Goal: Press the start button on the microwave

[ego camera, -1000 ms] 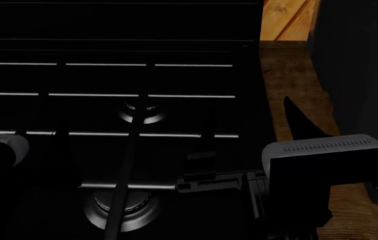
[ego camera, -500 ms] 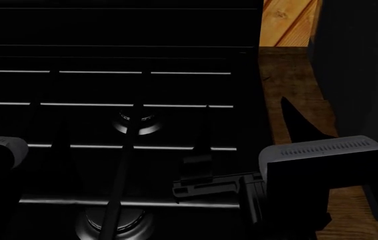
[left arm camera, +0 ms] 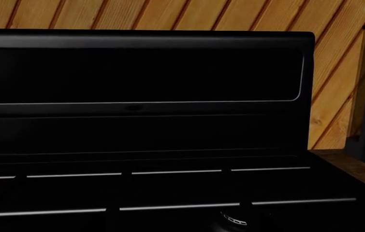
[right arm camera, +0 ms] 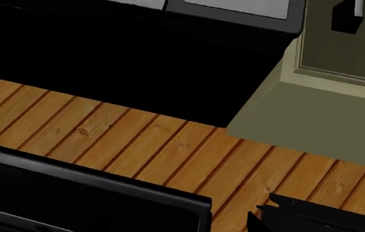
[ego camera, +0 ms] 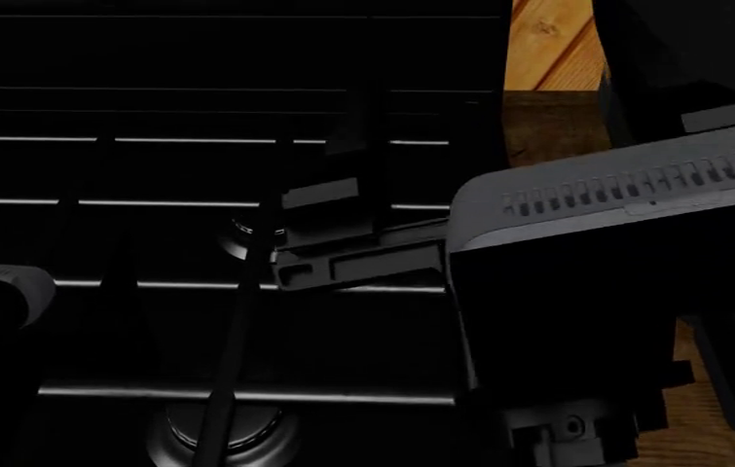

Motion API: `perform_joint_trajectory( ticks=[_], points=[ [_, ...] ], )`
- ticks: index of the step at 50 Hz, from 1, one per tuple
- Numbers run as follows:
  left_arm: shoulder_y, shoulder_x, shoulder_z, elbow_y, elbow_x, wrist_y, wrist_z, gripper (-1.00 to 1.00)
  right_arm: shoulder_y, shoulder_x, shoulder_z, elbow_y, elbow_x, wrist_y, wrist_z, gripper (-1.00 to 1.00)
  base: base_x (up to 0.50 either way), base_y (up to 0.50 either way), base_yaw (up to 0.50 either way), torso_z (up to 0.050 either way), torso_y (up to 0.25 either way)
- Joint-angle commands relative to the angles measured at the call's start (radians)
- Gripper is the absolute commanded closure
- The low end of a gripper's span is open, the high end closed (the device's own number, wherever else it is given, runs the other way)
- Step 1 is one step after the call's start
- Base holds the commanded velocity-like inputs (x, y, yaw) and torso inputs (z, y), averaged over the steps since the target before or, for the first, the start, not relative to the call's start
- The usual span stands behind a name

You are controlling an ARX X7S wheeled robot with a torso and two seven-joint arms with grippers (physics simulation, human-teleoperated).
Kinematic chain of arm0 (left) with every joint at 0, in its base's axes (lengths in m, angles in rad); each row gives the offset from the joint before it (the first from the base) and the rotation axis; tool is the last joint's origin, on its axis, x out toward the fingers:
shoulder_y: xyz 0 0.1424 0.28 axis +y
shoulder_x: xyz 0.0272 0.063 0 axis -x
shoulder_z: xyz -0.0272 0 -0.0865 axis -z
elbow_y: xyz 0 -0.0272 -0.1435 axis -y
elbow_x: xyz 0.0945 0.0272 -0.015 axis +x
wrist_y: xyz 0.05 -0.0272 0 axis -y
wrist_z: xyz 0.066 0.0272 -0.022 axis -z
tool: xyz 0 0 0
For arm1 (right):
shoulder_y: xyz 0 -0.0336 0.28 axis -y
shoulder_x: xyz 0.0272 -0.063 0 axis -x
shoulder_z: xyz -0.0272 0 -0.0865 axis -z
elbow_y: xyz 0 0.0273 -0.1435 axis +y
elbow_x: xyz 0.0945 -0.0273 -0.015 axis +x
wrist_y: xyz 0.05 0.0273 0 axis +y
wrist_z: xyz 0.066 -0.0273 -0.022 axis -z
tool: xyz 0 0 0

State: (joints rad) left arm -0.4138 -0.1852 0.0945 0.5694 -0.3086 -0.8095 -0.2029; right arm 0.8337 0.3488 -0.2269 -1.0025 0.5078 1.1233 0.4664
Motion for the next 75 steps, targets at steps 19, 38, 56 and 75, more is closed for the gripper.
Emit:
perform_joint_trajectory(
  ticks=[19,38,56,75],
  points=[
    [-0.009,-0.015,0.003,-0.016,-0.019,0.016,-0.006,-1.00,0.574,0.332,-0.182,0.116,0.608,-0.146,0.508,-1.00,0.00,0.00,0.00,0.000,0.000],
    [-0.012,-0.026,0.012,-0.010,-0.028,0.016,-0.013,-1.00,1.051,0.234,-0.200,0.614,0.618,-0.056,0.219,-1.00,0.00,0.00,0.00,0.000,0.000],
    [-0.013,-0.036,0.013,0.000,-0.041,0.012,-0.021,-1.00,1.258,0.171,-0.350,0.858,0.445,-0.092,0.031,1.00,0.00,0.00,0.00,0.000,0.000],
    [-0.009,-0.044,0.012,-0.010,-0.051,0.026,-0.024,-1.00,1.302,0.139,-0.438,1.058,0.304,-0.180,-0.066,1.00,0.00,0.00,0.00,0.000,0.000]
  ],
)
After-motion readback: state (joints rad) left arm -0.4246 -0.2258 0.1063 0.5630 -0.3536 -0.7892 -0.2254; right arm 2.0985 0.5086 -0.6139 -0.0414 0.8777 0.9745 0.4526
